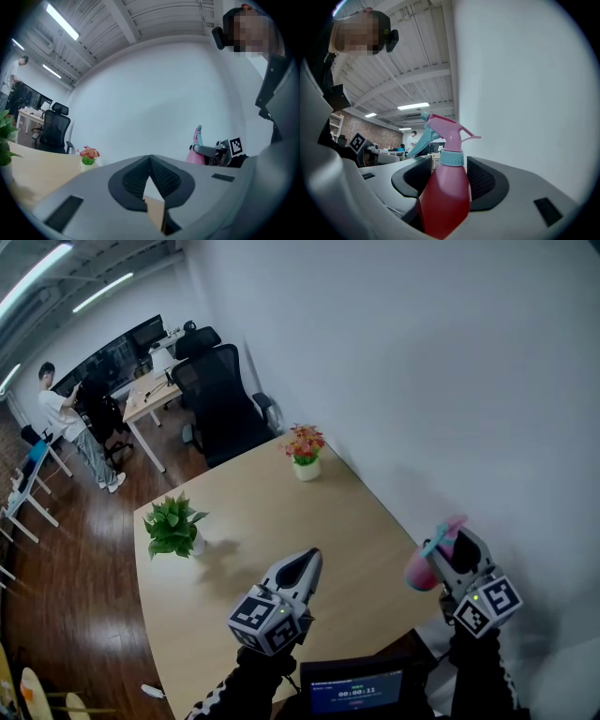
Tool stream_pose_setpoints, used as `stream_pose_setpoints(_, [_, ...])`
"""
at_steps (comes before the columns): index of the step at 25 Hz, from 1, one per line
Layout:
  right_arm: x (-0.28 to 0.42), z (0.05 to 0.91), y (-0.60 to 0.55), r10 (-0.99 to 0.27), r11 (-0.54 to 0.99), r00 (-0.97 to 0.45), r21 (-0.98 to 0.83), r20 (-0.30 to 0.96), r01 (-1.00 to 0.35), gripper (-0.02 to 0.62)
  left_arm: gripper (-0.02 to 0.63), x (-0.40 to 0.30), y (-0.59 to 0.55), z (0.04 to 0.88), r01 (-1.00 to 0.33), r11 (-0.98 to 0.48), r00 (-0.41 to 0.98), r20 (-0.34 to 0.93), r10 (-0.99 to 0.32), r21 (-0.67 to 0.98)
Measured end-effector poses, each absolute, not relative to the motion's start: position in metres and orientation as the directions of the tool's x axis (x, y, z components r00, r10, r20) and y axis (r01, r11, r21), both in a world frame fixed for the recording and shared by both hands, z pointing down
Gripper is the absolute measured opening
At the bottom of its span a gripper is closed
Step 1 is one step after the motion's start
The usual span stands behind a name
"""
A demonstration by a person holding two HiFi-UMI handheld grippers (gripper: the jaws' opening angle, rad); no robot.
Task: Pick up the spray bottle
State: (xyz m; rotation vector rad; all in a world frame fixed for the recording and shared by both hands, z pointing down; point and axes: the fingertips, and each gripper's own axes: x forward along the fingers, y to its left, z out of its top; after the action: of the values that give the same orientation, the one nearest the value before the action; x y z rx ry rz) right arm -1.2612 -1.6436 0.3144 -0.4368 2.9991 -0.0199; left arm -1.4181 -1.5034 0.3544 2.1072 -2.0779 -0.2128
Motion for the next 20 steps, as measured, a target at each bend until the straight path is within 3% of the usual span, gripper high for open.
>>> stream_pose_setpoints(20, [-1.2566, 0.3118, -1.6444, -0.318, 0.948, -0.942, -0.017, -0.109, -0.319, 0.218, 0.000, -1.4136, -1.4999, 0.3547, -0.973, -0.016, 0.026, 0.041, -0.999, 0.230])
